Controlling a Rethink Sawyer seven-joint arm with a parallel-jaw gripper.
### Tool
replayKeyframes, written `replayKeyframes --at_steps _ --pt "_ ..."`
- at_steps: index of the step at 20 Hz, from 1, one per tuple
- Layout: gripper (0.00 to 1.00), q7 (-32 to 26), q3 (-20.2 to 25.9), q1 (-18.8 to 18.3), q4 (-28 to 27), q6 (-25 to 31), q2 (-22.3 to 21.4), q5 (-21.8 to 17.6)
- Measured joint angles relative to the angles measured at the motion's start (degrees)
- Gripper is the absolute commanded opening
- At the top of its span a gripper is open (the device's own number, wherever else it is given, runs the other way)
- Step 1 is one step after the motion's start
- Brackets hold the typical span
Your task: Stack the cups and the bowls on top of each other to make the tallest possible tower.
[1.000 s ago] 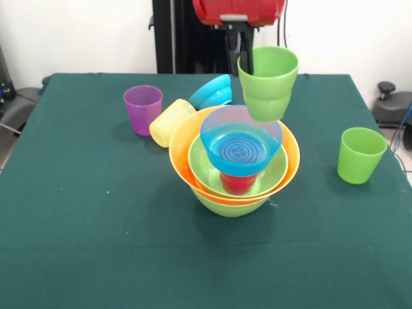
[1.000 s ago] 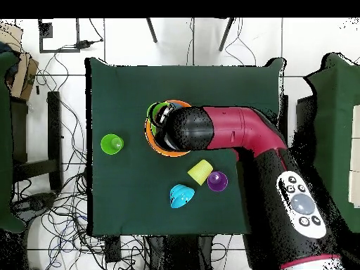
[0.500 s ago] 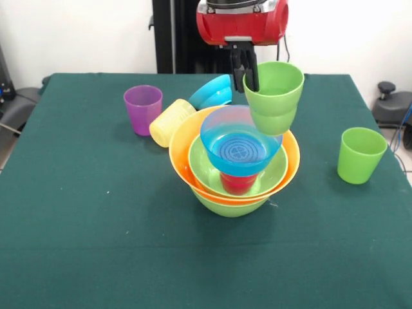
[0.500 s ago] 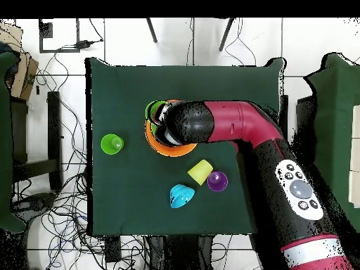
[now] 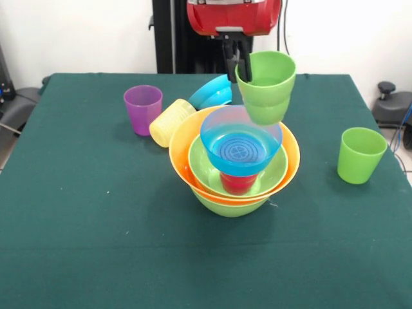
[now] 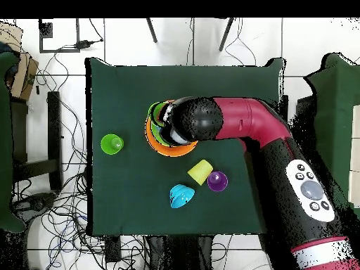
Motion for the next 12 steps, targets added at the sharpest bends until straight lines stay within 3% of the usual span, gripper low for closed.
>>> replayKeyframes --at_steps 12 --pt "0.00 0.0 1.7 -1.2 -0.3 1.4 -1.0 -3.2"
